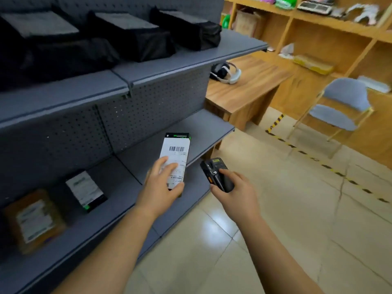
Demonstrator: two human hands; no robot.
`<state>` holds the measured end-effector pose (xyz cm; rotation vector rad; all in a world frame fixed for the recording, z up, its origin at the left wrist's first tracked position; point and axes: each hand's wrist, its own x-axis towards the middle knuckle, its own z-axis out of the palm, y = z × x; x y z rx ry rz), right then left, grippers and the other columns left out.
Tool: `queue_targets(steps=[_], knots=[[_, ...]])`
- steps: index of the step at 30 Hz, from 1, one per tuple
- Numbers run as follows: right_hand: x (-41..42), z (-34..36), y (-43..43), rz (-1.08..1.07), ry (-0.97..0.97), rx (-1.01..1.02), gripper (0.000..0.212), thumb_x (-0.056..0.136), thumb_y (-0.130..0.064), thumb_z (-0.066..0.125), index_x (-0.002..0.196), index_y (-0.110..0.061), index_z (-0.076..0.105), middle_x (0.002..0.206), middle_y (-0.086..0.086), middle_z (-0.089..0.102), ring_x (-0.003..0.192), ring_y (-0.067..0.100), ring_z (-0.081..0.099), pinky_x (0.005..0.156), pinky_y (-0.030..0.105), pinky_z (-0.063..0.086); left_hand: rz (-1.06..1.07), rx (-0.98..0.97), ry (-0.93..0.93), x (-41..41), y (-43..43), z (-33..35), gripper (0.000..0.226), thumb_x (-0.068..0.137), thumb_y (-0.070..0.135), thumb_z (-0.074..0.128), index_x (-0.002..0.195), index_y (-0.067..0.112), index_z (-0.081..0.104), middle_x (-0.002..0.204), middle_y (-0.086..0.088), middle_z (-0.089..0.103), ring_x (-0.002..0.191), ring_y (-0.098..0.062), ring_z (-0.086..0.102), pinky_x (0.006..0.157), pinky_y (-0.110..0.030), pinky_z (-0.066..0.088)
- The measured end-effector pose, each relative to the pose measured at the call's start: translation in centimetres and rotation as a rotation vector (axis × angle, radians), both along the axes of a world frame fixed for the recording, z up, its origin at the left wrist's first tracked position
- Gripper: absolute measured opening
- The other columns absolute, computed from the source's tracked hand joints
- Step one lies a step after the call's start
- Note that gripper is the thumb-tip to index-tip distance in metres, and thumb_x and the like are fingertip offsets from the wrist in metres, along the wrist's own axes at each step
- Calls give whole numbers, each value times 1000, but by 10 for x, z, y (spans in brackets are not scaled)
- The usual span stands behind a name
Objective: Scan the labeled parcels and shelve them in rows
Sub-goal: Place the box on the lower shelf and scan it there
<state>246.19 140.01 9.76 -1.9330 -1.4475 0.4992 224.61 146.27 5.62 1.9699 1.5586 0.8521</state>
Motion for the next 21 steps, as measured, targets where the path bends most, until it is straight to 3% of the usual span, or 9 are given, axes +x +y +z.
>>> queue_targets(steps=[5,13,21], knots=[[-16,-31,88,250,2,-101,52,79,-38,78,128,-28,63,115,-8,58,102,14,58,85,31,50,281,-111,-45,-29,29,-41,58,82,41,69,135,23,55,153,10,28,131,-20,37,107,-31,35],[-51,-108,198,567,-9,-171,49,77,-37,78,124,-32,65,106,-7,62,96,19,62,78,39,55,620,-203,-31,-48,64,-107,55,84,33,71,136,25,55,154,7,30,134,-23,37,105,-42,41],[-65,-173,260,780,1,-181,49,77,-40,77,124,-35,64,111,-8,62,97,18,62,75,38,56,843,-279,72,-38,99,-165,55,86,34,67,139,24,53,156,2,27,134,-26,34,101,-45,46]])
